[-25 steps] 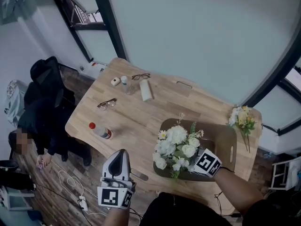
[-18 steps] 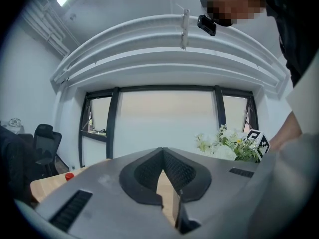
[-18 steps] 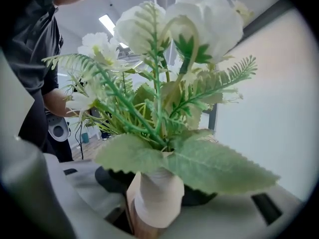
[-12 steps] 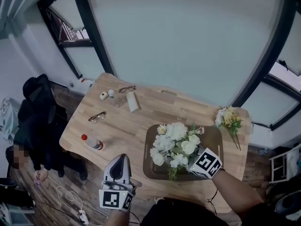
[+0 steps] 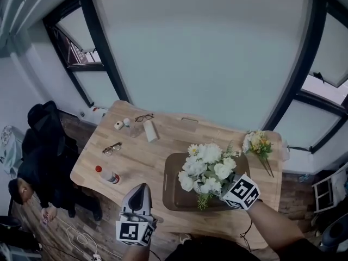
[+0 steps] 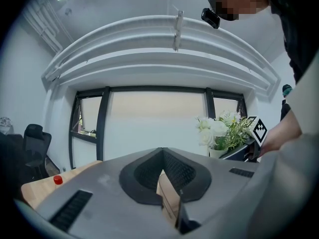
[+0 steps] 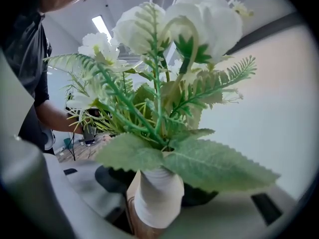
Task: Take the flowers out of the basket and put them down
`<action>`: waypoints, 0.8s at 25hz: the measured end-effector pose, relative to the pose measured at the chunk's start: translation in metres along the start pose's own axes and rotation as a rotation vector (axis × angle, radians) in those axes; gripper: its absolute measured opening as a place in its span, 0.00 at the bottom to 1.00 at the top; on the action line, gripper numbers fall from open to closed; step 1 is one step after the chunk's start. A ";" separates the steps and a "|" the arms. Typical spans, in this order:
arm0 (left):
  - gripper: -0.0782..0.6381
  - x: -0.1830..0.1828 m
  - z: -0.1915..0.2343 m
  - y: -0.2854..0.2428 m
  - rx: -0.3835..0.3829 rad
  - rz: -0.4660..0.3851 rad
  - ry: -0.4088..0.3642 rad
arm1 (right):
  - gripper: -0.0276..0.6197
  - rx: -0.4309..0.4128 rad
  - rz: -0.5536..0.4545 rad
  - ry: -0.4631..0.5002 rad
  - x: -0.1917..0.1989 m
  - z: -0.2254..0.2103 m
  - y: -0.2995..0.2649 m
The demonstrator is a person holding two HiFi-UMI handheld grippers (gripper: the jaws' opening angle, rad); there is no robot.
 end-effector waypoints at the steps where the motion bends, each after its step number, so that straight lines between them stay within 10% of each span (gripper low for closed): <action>1: 0.11 -0.003 -0.002 -0.002 0.008 -0.004 -0.004 | 0.46 0.011 -0.001 0.001 -0.002 -0.001 0.004; 20: 0.11 -0.012 -0.063 -0.060 0.258 0.023 -0.023 | 0.46 0.279 0.001 0.000 -0.020 -0.028 0.109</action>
Point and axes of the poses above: the fingertips, and each gripper's own axes: y backward along the fingers, z to its left, x out of its underside, the point moved 9 cm from there along y, backward along the fingers, and after that the axes turned 13 degrees about y, right-handed, at the moved point
